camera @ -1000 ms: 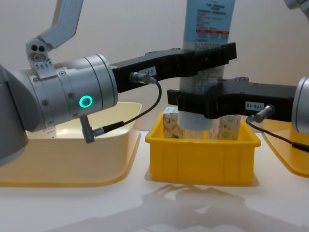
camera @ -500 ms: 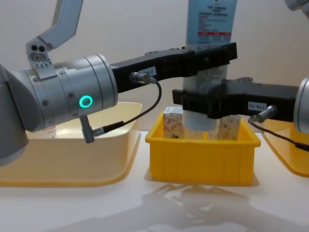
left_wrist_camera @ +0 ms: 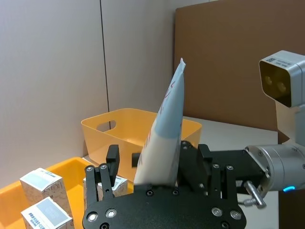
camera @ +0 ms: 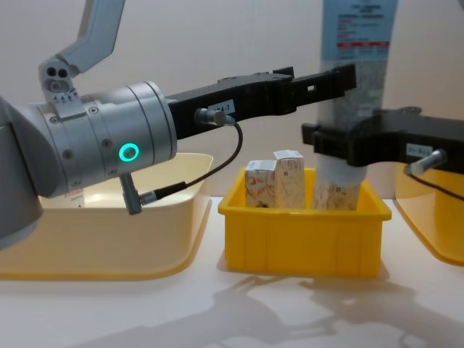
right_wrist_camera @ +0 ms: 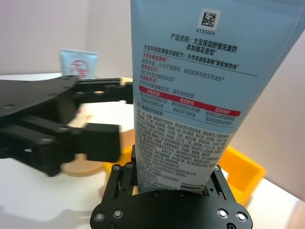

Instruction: Bimanual collaborative sorting of washing and personal care products

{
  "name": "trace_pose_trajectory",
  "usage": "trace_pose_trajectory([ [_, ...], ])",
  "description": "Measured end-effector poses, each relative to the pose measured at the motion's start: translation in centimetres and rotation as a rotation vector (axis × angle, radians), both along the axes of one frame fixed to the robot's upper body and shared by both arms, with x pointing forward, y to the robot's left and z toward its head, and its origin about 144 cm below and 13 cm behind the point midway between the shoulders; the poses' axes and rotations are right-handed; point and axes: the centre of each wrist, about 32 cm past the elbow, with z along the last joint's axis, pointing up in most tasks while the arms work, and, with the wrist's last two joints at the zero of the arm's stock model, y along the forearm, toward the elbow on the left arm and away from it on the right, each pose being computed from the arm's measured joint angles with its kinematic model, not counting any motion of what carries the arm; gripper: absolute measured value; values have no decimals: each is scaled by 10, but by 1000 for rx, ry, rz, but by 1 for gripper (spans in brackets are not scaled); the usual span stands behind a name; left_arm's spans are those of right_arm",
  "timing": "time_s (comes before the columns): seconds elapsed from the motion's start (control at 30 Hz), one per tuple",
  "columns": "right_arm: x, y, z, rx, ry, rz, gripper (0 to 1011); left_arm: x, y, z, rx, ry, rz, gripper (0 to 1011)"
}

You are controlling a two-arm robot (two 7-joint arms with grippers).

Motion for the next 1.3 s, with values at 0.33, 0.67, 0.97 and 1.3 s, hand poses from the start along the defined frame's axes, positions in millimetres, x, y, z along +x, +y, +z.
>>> trace_pose_trajectory([
  [0.33,-3,-10,1,-4,-56,-129,551,0,0,0,0,0,0,1003],
  [0.67,-2,-24,4,-1,-147,-284,551,0,0,0,0,0,0,1003],
  [0.97,6,-39,5,4,-239,-449,551,0,0,0,0,0,0,1003],
  [1.3,18,-52,5,0,-301,-599,551,0,0,0,0,0,0,1003],
])
